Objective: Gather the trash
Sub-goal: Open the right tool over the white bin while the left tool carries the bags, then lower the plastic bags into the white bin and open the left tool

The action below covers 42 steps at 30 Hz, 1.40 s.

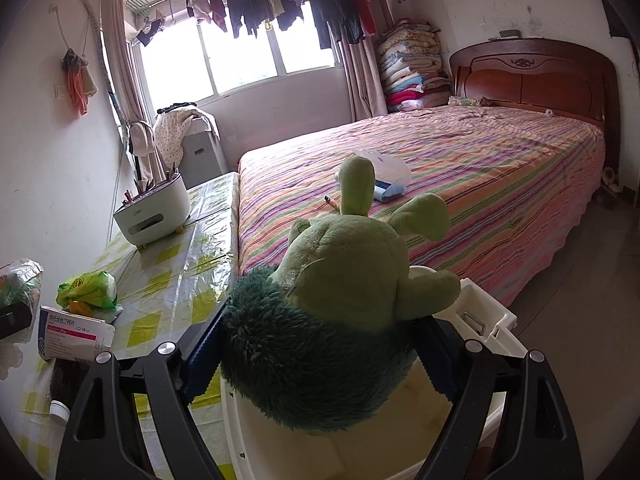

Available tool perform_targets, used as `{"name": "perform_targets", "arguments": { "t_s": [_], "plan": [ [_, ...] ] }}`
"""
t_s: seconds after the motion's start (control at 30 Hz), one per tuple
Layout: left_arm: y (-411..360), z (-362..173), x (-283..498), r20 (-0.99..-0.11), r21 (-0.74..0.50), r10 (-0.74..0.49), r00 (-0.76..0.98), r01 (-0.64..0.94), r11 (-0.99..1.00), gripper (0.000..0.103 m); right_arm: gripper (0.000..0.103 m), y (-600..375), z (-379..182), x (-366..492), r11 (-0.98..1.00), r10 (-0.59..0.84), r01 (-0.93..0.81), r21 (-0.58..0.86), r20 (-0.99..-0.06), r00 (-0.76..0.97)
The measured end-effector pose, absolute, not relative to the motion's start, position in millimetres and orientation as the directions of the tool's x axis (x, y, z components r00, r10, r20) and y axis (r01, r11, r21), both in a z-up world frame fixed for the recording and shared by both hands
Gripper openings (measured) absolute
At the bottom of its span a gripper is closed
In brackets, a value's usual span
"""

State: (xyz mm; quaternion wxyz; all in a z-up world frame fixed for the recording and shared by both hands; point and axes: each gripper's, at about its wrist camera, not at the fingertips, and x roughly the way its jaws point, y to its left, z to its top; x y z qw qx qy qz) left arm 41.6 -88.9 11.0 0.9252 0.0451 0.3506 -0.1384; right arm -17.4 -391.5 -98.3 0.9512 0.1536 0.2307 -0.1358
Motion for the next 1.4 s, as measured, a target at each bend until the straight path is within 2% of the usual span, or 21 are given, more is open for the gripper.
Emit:
{"name": "perform_targets", "arguments": {
  "t_s": [0.63, 0.97, 1.13, 1.4],
  "plan": [
    [-119, 2, 48, -0.687, 0.001, -0.241, 0.685, 0.333, 0.943, 0.050, 0.084, -400, -105, -15, 0.902, -0.177, 0.348, 0.255, -0.517, 0.838],
    [-132, -6, 56, -0.703, 0.034, -0.222, 0.676, 0.344, 0.938, 0.050, 0.086, -405, -104, -20, 0.894, -0.149, 0.330, 0.304, -0.492, 0.858],
    [-139, -13, 61, -0.714, 0.038, -0.224, 0.663, 0.356, 0.934, 0.050, 0.089, -409, -101, -29, 0.880, -0.172, 0.343, 0.328, -0.453, 0.875],
    [-161, -26, 69, -0.737, 0.044, -0.244, 0.630, 0.404, 0.914, 0.050, 0.089, -435, -90, -69, 0.778, -0.335, 0.456, 0.432, -0.328, 0.883]
  ]
}}
